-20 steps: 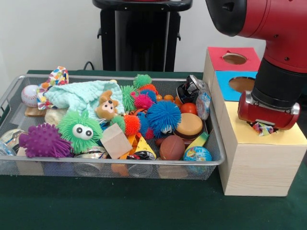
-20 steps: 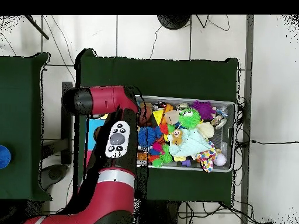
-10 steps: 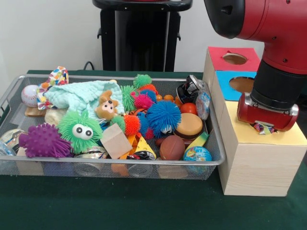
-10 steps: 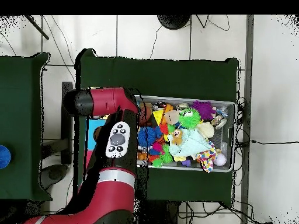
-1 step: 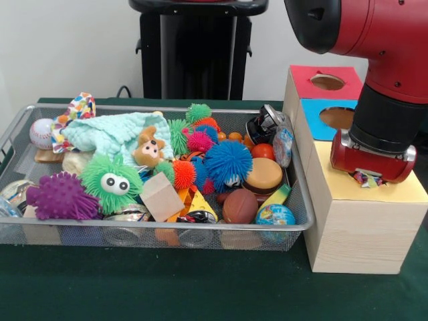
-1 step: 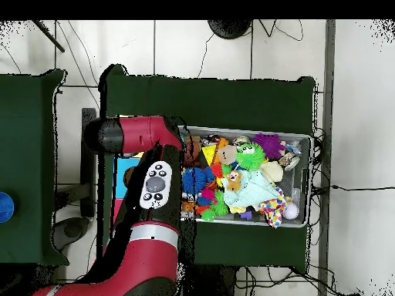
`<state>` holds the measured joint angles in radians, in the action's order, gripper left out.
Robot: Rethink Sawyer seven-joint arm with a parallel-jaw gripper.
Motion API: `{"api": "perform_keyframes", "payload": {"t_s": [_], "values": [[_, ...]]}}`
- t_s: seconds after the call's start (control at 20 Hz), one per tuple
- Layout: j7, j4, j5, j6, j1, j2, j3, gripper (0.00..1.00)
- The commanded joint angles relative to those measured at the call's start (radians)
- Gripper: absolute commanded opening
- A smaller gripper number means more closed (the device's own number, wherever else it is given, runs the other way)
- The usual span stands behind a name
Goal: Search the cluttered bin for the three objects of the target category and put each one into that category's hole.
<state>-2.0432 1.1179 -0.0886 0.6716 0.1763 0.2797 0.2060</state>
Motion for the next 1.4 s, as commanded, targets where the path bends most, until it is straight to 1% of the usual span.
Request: {"api": "perform_keyframes", "payload": {"t_s": [0.05,0.3,0.5,0.6,0.9,1.05,1.15,1.4], "values": [[-0.040,0.183,0.129,-0.151,-0.067,-0.232,-0.040,1.00],[0.000,0.209,0.127,-0.147,-0.089,-0.196,-0.069,1.00],[0.004,0.229,0.123,-0.148,-0.094,-0.167,-0.078,1.00],[0.002,0.247,0.117,-0.179,-0.105,-0.153,-0.093,1.00],[-0.014,0.252,0.109,-0.164,-0.097,-0.125,-0.091,1.00],[-0.029,0.250,0.108,-0.194,-0.092,-0.113,-0.090,1.00],[-0.017,0.245,0.102,-0.173,-0.097,-0.108,-0.096,1.00],[-0.031,0.234,0.097,-0.145,-0.080,-0.108,-0.078,1.00]]}}
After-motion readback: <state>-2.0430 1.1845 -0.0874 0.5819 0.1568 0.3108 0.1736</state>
